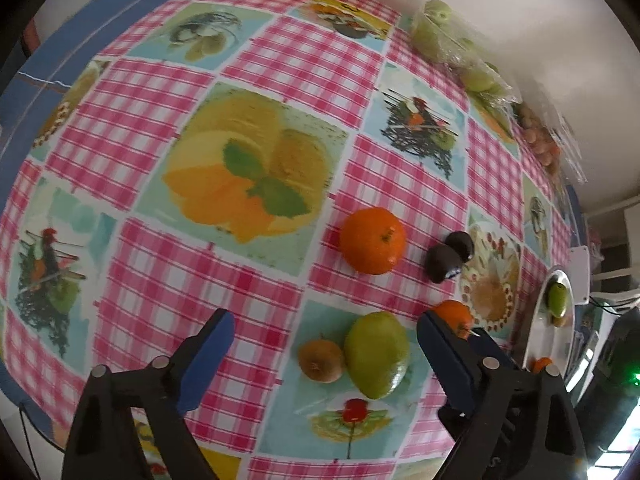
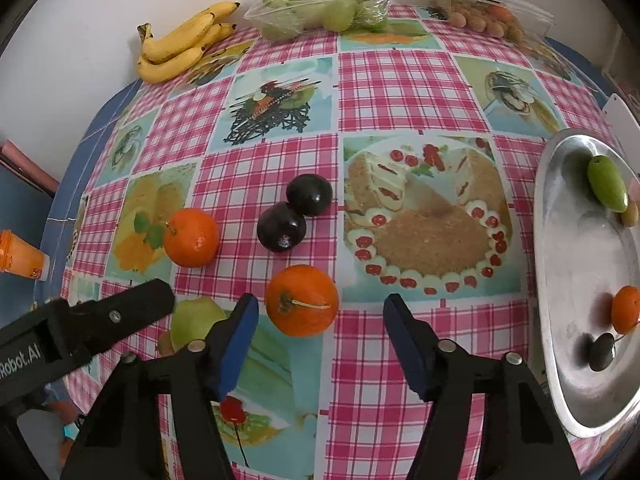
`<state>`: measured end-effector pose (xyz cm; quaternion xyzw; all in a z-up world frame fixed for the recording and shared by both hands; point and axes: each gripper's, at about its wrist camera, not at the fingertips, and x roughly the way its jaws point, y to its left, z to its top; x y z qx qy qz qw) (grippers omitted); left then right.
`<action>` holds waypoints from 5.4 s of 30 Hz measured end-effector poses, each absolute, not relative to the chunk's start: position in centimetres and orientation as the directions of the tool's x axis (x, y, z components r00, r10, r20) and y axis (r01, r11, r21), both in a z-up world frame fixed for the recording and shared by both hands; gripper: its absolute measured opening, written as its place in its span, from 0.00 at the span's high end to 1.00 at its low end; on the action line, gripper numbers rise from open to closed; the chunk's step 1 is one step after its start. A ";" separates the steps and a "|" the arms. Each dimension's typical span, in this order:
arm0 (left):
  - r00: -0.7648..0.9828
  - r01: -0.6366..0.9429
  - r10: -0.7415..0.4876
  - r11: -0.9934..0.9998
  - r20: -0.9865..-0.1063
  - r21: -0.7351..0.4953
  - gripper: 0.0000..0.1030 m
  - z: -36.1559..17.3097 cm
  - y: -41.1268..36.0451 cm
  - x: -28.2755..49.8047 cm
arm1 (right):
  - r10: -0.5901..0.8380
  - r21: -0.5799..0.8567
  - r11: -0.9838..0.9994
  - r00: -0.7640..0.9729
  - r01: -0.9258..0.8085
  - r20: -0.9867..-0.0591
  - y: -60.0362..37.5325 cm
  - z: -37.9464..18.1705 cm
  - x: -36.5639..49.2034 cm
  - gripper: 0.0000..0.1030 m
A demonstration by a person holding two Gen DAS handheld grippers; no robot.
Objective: Organize fruits
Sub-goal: 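Move the right tool to a tangerine while the left tool approaches a brown kiwi, then close the right tool on the tangerine, then close the left tool on the small brown kiwi, then carry the kiwi and tangerine in both tools over the steel bowl, then open the right tool releasing the tangerine while the left tool drops the kiwi into the bowl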
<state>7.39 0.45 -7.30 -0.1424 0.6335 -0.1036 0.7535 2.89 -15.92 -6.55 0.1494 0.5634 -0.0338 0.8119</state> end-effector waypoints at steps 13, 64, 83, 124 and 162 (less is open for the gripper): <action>0.163 -0.015 -0.363 0.929 -0.917 -0.371 0.14 -7.7 -0.4 7.5 | 0.106 0.190 0.962 0.376 0.194 -0.920 -15.2 -7.0 3.5 0.55; 0.190 0.024 -0.324 0.945 -0.927 -0.325 0.61 -5.6 -0.1 6.3 | 0.106 0.191 0.945 0.301 0.267 -0.948 -17.9 -4.9 0.4 0.62; 0.074 -0.060 -0.330 0.940 -0.941 -0.335 0.74 -8.7 0.7 5.2 | 0.105 0.193 0.940 0.300 0.280 -0.948 -18.3 -4.1 -0.6 0.62; 0.288 0.143 -0.347 0.937 -0.893 -0.318 0.74 -2.2 -6.6 7.1 | 0.023 0.239 0.837 0.405 0.493 -0.914 -27.8 -1.3 -2.3 0.62; 0.222 0.595 -0.375 0.784 -0.900 -0.180 0.74 -3.9 -26.4 1.2 | -0.109 0.231 0.653 0.392 0.721 -0.914 -39.9 -4.2 -6.1 0.62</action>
